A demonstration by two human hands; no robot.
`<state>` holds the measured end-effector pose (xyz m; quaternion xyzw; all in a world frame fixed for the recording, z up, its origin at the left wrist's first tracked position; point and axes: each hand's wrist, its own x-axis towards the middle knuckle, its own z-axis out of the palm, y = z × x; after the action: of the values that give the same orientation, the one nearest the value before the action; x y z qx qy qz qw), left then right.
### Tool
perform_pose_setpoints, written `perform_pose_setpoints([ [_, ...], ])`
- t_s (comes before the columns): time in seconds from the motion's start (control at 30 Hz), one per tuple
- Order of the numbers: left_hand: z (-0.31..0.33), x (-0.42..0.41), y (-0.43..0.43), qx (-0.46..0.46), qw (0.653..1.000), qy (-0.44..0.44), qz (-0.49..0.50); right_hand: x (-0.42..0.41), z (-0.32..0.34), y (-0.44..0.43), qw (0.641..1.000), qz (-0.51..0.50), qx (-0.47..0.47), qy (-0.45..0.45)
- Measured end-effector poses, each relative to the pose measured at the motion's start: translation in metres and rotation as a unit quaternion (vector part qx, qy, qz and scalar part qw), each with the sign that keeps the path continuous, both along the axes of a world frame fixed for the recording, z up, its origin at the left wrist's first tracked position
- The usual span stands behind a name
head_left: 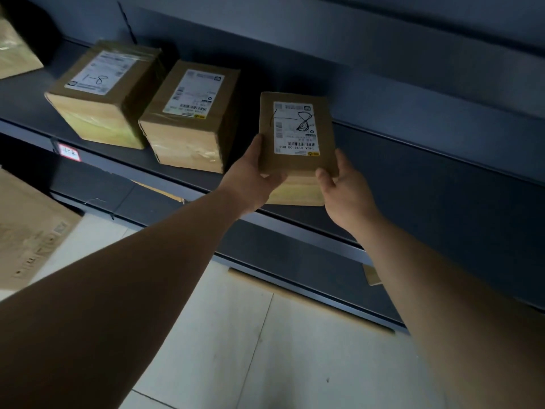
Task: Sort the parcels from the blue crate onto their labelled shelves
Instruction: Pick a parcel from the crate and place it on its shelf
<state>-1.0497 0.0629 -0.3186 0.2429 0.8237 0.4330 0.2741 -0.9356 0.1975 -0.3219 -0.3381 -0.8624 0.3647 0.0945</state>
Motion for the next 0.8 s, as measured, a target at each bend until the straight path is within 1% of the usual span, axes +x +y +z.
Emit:
perform_pose_setpoints([
  [0.07,0.0,0.0,-0.001,-0.012,0.999,0.033,0.003,-0.001,0.003,0.0,1.0,-0.002,0.011,-0.004],
  [0.13,0.002,0.002,-0.003,-0.039,0.994,0.099,0.0,0.001,0.007,-0.001,0.999,0.0,0.05,-0.019],
  [0.2,0.009,0.007,-0.008,-0.077,0.982,0.173,-0.003,0.009,0.016,-0.005,0.995,0.007,0.098,-0.031],
  [0.3,0.025,0.019,-0.016,-0.127,0.958,0.256,-0.021,0.029,0.031,-0.013,0.986,0.016,0.161,-0.035],
  [0.4,0.046,0.037,-0.025,-0.142,0.934,0.322,-0.068,0.057,0.05,-0.025,0.98,0.008,0.198,-0.037],
  [0.5,0.072,0.062,-0.036,-0.131,0.913,0.365,-0.126,0.087,0.074,-0.041,0.974,0.01,0.222,-0.051],
  [0.63,0.118,0.102,-0.047,-0.079,0.876,0.426,-0.214,0.137,0.122,-0.065,0.963,-0.018,0.263,-0.06],
  [0.8,0.187,0.168,-0.056,-0.031,0.843,0.455,-0.284,0.218,0.195,-0.102,0.948,-0.078,0.302,-0.068],
])
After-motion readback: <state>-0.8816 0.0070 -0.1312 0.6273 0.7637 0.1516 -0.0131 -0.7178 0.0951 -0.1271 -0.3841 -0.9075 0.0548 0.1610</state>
